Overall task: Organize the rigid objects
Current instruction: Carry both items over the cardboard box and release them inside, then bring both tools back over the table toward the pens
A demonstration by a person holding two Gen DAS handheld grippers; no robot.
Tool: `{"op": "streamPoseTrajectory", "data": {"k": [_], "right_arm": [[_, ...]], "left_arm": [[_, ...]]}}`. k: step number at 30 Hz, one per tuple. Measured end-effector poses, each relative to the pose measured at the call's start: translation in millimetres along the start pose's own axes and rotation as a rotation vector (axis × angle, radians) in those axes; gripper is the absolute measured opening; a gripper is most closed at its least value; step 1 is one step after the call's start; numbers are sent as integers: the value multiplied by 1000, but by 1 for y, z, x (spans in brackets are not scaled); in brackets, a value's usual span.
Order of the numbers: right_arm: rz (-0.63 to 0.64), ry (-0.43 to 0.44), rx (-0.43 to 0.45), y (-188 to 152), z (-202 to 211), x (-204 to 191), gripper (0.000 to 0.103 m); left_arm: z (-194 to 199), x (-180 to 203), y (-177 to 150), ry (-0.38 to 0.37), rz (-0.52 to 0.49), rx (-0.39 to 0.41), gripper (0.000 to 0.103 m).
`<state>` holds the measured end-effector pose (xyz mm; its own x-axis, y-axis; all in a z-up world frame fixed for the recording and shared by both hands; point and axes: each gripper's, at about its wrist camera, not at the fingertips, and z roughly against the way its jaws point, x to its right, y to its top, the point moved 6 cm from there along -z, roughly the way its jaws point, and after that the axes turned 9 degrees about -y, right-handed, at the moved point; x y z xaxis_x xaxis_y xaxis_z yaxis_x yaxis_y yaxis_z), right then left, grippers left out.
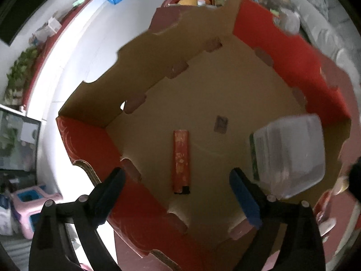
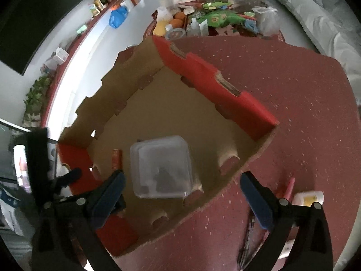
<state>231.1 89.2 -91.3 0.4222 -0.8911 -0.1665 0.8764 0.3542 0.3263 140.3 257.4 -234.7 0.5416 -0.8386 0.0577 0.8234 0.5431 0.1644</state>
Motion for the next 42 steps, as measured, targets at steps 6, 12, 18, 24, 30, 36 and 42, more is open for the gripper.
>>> {"op": "streamPoseTrajectory", "data": {"k": [6, 12, 18, 24, 30, 36, 42], "right_arm": [[-29, 38, 22, -27, 31, 16, 103], [-148, 76, -2, -83, 60, 57, 103], [-285, 7, -154, -190, 59, 119, 103], [-442, -43, -320, -290, 45, 155, 103], [-646, -5, -470, -346, 33, 176, 103], [-556, -59, -412, -335, 40, 206, 103], [-449, -38, -436, -332, 30, 240, 103]], "left_arm": [[0, -2, -40, 47, -47, -42, 95], [30, 1, -93, -104, -15, -30, 103], [96, 39, -149, -262, -100, 38, 103], [124, 115, -203, -418, -358, -64, 103], [93, 175, -227, -350, -462, -165, 103], [50, 196, -188, -288, -256, -162, 103], [9, 204, -134, -103, -107, -93, 103]]}}
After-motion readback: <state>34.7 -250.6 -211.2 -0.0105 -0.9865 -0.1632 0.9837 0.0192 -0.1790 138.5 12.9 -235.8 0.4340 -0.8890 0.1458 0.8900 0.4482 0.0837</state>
